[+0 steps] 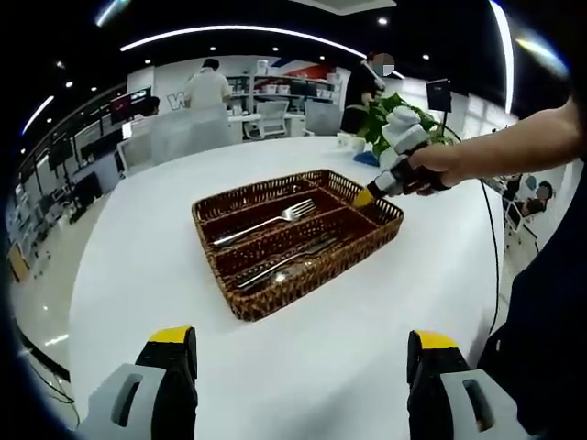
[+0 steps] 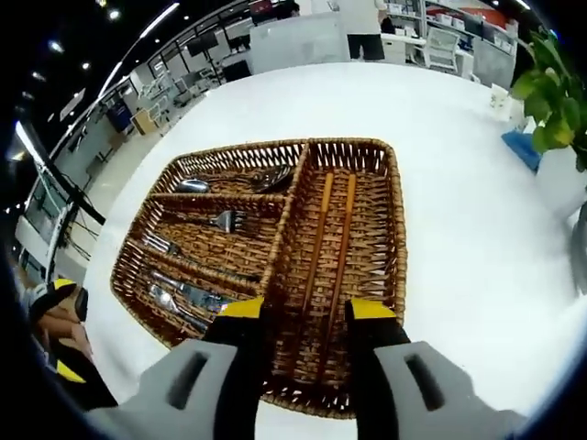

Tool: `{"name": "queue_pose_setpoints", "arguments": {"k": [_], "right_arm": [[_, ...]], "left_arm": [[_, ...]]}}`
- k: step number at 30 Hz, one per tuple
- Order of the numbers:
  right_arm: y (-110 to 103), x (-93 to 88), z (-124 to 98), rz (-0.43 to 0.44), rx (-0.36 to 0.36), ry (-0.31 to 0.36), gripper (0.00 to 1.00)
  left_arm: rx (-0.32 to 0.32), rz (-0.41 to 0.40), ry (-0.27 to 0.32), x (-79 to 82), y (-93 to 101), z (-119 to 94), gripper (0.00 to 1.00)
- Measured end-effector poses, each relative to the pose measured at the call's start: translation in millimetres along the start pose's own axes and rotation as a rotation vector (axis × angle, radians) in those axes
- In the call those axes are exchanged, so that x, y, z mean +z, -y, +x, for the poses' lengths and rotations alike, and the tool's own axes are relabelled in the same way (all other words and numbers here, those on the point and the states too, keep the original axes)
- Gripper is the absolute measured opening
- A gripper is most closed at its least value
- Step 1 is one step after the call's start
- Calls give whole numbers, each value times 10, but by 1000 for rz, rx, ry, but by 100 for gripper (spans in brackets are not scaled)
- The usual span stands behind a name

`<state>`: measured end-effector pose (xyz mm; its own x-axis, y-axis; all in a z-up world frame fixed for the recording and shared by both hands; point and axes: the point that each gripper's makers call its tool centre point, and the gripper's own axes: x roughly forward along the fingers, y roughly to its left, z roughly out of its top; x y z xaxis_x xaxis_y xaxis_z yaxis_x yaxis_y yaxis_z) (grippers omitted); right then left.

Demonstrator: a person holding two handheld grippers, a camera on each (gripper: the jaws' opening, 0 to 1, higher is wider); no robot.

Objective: Arrange the knives, forks, and spoons in their matching storage slots by inserting each utensil handle-first until every utensil is classified and aligned in the correct compartment

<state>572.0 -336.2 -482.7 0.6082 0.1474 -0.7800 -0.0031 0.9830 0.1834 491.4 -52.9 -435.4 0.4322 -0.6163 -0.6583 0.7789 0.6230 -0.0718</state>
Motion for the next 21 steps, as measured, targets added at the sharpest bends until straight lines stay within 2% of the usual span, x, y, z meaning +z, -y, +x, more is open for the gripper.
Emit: {"name": "queue_pose_setpoints", "arguments": {"k": [4,9,21], "right_arm": [[-54,-52,-143,-44,20,41,53],[-112,-118,-366,-99,46,90,64],[-318,-301,-833,-198,95,143,94]], "left_arm": [[-8,-18,-11,3,30,12,100],[-10,-54,-45,-24,50,20,100],[-2,-81,-30,127,53,12,100]]}}
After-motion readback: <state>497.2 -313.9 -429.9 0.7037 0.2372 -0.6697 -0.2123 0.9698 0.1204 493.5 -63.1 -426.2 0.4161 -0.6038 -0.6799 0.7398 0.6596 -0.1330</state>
